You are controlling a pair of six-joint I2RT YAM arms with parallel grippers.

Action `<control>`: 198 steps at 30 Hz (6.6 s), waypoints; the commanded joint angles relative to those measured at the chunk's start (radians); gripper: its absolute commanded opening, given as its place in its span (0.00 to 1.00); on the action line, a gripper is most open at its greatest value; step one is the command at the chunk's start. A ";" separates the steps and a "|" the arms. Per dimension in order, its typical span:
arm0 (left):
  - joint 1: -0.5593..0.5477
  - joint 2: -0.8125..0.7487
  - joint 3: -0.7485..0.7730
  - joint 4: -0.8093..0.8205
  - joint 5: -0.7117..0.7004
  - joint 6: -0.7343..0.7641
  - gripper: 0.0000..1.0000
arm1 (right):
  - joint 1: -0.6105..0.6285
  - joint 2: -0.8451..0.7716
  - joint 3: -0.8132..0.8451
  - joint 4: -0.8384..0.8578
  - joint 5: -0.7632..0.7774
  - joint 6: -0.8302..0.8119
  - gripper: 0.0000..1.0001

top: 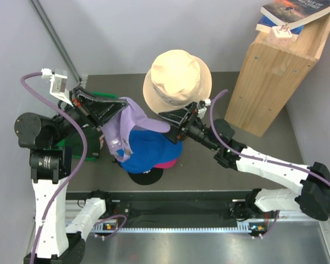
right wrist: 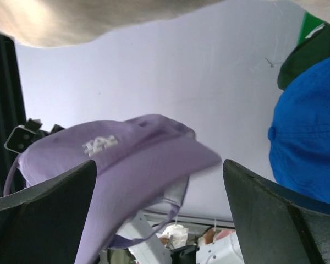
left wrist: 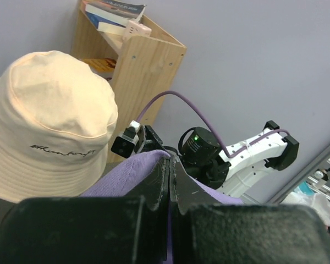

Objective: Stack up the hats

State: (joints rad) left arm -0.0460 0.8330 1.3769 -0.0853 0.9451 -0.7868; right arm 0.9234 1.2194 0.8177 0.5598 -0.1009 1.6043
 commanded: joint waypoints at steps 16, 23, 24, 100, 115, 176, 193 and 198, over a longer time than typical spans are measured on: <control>-0.011 -0.021 0.017 -0.008 0.061 0.027 0.00 | 0.063 -0.184 -0.051 -0.129 0.078 0.089 0.96; -0.011 0.009 0.039 0.027 0.052 0.028 0.00 | 0.063 -0.238 -0.107 -0.167 0.093 0.125 0.97; -0.011 0.012 0.039 0.033 0.052 0.024 0.00 | 0.065 -0.238 -0.107 -0.167 0.093 0.125 0.97; -0.031 -0.021 0.059 -0.433 -1.310 0.325 0.99 | 0.081 0.187 0.397 -0.173 -0.149 -0.452 0.00; -0.031 0.032 0.050 -0.452 -1.263 0.339 0.99 | 0.080 0.123 0.144 -0.040 -0.057 -0.426 0.00; -0.029 0.000 -0.219 -0.608 -1.287 0.363 0.99 | -0.035 -0.092 -0.391 -0.116 0.179 -0.558 0.61; 0.014 0.064 -0.387 -0.728 -1.583 0.374 0.99 | -0.119 -0.322 -0.224 -0.595 0.394 -0.672 0.94; 0.139 0.097 -0.452 -0.640 -1.530 0.416 0.97 | -0.198 -0.379 -0.184 -0.653 0.383 -0.682 0.94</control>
State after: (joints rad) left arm 0.0185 0.9108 0.9585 -0.8108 -0.5800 -0.4038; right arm 0.7811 0.8886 0.5613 -0.0254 0.2516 0.9546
